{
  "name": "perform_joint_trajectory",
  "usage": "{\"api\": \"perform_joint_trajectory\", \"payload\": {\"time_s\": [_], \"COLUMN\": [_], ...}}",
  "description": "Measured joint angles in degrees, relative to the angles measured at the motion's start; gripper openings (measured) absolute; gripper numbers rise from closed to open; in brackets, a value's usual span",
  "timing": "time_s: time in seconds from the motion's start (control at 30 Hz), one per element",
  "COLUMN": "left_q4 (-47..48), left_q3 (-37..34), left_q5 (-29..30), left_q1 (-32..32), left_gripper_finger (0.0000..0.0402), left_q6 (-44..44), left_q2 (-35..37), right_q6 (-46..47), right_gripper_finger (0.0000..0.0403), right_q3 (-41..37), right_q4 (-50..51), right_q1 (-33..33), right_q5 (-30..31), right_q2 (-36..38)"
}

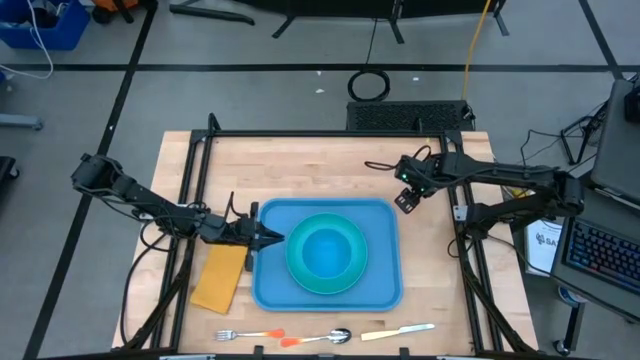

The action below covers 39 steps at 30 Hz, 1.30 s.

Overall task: Set up tray
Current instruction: Put the pink cup on the top right of the blue tray

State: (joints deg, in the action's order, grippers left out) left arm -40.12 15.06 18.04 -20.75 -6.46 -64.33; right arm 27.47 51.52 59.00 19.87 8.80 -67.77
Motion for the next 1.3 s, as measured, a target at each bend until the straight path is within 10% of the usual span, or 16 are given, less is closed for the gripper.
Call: {"api": "perform_joint_trajectory", "payload": {"time_s": [0.73,1.3], "left_q4": [0.05,0.09], "left_q3": [-0.01,-0.01], "left_q5": [0.02,0.02], "left_q1": [0.00,0.00], "left_gripper_finger": [0.0035,0.0035], "left_q6": [0.02,0.28], "left_q2": [0.00,-0.01], "right_q6": [-3.39,-4.30], "right_gripper_finger": [0.0010,0.0002], "right_q3": [-0.36,-0.32], "right_q4": [-0.54,-0.81], "right_q1": [0.14,-3.48], "right_q5": [0.13,1.79], "right_q2": [0.00,0.00]}}
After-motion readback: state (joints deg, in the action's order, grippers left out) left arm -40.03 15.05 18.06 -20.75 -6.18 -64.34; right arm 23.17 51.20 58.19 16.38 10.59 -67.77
